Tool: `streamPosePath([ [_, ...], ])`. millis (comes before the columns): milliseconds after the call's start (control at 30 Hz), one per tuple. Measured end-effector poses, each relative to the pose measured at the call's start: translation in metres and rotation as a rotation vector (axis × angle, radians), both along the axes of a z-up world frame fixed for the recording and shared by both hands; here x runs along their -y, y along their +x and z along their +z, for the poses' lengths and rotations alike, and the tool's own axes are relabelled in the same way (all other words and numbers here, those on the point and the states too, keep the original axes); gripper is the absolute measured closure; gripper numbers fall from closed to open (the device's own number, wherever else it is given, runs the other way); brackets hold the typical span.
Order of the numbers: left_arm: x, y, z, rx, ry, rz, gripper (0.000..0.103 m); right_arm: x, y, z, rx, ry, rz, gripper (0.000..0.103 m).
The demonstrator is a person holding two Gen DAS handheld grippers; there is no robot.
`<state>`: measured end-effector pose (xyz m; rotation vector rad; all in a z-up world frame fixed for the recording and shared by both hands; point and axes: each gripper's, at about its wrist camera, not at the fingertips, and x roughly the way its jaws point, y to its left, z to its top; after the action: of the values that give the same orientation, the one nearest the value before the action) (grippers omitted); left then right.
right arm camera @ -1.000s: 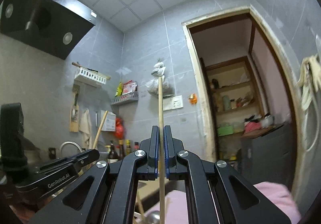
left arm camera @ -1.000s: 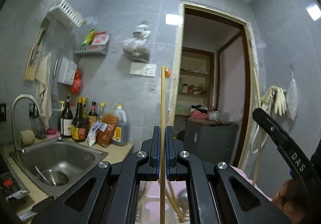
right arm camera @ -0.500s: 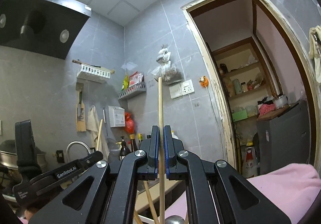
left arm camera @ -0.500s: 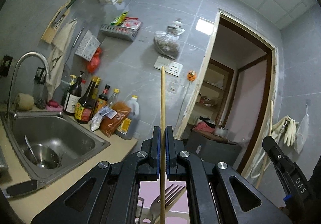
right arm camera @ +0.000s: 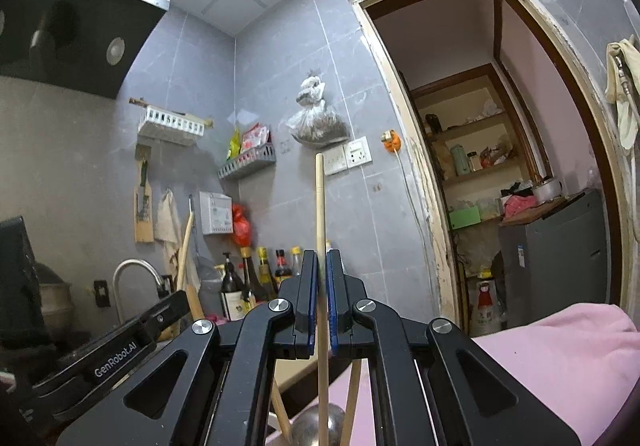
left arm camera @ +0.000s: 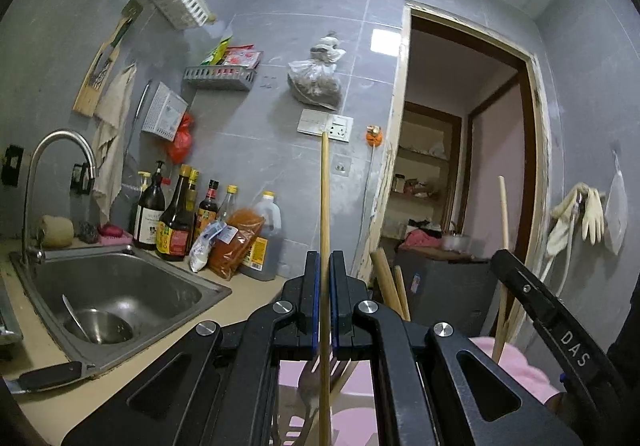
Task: Organize utensils
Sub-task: 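Raise the left tool's chopstick over the white slotted holder while the right tool raises its chopstick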
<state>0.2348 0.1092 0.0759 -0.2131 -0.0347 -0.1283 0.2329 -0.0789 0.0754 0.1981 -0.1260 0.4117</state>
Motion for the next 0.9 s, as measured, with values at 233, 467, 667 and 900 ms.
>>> streamPosePath([
  [233, 0.004, 0.002, -0.018, -0.027, 0.024, -0.011, 0.101, -0.005, -0.004, -0.01, -0.01, -0.038, -0.013, 0.1],
  [467, 0.007, -0.003, -0.023, -0.022, 0.039, -0.024, 0.101, -0.007, -0.007, -0.016, -0.03, -0.053, -0.013, 0.1],
  [667, 0.007, -0.004, -0.025, -0.027, 0.03, -0.032, 0.101, -0.008, -0.007, -0.019, -0.037, -0.065, -0.005, 0.1],
  [900, 0.008, -0.009, -0.026, -0.027, 0.03, -0.047, 0.1, -0.008, -0.007, -0.02, -0.042, -0.066, 0.0, 0.099],
])
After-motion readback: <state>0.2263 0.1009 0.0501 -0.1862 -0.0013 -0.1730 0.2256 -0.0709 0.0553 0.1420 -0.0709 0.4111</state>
